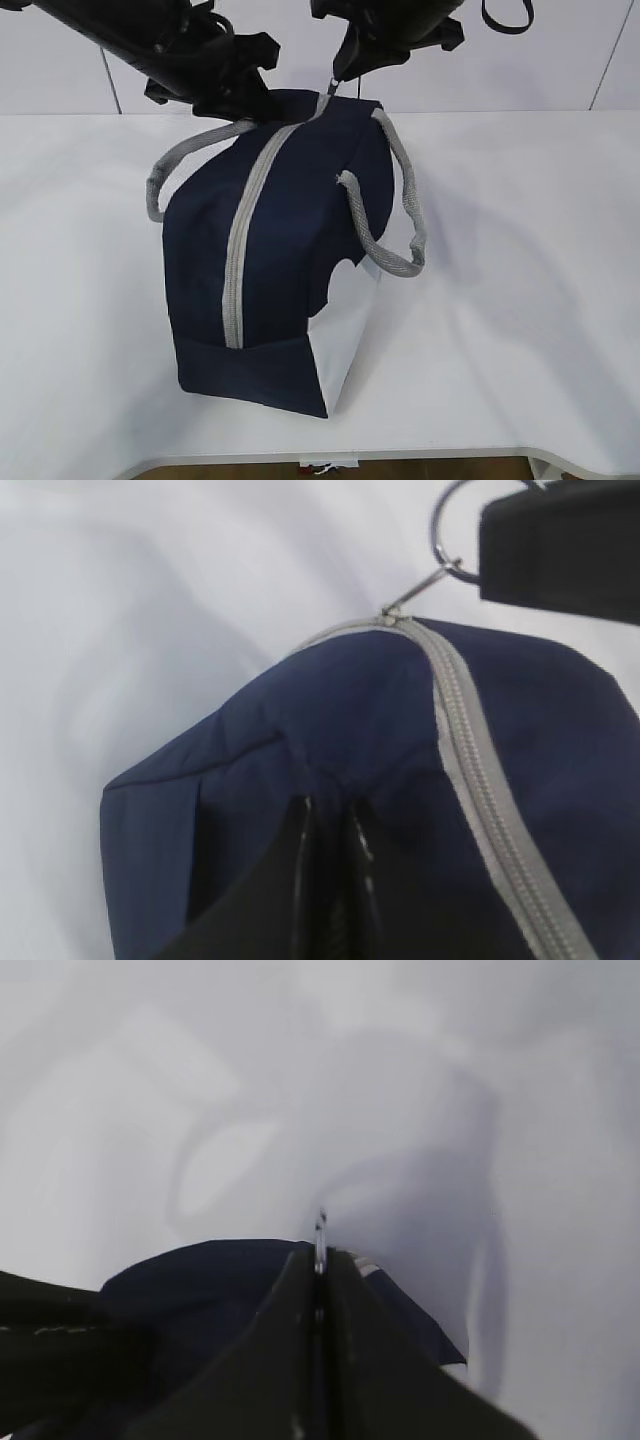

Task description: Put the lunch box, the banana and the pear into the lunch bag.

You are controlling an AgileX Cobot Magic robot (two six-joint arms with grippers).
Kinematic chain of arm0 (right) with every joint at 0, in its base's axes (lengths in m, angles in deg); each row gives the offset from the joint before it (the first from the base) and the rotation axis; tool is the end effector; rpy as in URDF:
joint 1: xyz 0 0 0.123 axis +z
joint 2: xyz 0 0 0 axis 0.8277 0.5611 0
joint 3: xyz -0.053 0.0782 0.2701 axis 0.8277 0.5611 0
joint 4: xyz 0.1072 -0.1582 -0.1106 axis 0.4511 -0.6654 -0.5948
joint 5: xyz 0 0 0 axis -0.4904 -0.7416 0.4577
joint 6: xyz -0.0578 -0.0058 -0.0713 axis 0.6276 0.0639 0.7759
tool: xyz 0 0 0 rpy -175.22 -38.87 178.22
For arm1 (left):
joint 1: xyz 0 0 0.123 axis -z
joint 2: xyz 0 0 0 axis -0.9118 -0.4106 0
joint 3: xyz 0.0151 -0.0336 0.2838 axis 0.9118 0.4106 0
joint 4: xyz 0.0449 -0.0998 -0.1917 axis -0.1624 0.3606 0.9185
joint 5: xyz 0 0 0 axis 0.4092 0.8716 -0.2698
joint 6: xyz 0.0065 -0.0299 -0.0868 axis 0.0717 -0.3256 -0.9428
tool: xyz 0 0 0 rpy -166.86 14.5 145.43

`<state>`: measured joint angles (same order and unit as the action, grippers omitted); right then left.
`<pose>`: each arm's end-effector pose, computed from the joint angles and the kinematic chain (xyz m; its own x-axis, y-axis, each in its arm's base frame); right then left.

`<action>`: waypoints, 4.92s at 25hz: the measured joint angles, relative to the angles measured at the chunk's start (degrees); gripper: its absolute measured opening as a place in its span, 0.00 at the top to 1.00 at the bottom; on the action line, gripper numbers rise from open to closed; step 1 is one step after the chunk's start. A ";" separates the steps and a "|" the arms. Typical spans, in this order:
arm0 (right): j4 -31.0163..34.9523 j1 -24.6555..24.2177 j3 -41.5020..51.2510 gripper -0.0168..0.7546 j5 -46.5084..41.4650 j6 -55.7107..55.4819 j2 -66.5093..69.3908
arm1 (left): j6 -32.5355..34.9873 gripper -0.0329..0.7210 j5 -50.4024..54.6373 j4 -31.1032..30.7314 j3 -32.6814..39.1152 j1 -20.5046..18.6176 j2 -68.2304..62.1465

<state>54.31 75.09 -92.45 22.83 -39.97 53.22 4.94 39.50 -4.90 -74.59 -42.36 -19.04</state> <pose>0.4020 0.1667 0.3277 -0.8029 -0.0844 -0.5901 -0.3343 0.8834 0.3285 0.3519 -0.1963 0.2980 -0.8060 0.1573 -0.5707 0.4693 0.7574 -0.4540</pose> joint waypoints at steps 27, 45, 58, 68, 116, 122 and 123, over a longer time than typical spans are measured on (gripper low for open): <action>1.13 -2.28 -0.22 0.96 -0.77 0.31 6.60 | 16.40 0.94 14.34 -2.14 -6.22 0.00 0.00; 1.23 -3.28 -0.49 0.96 -2.47 1.34 10.07 | 17.64 0.94 14.13 -2.55 -6.22 -0.07 0.23; 0.84 -3.28 -0.63 0.93 -3.72 1.34 10.33 | 17.86 0.94 13.99 -2.75 -6.22 -0.07 0.23; -2.96 -3.94 -7.65 0.49 -9.03 1.34 10.95 | 17.86 0.94 15.15 -2.75 -6.22 -0.07 1.08; -7.76 -4.00 33.61 0.46 -17.26 1.65 -51.16 | -9.69 0.48 26.66 -27.31 1.30 -2.92 31.47; -7.76 -4.00 42.60 0.46 -17.68 1.69 -62.32 | -9.69 0.48 26.95 -30.50 13.27 -2.92 46.44; -7.76 -4.00 43.93 0.46 -17.77 1.69 -63.67 | -9.69 0.48 26.95 -30.59 14.41 -2.92 48.14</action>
<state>46.55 71.09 -48.52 5.06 -38.28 -10.46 -4.75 66.45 -35.49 -60.18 -45.28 29.10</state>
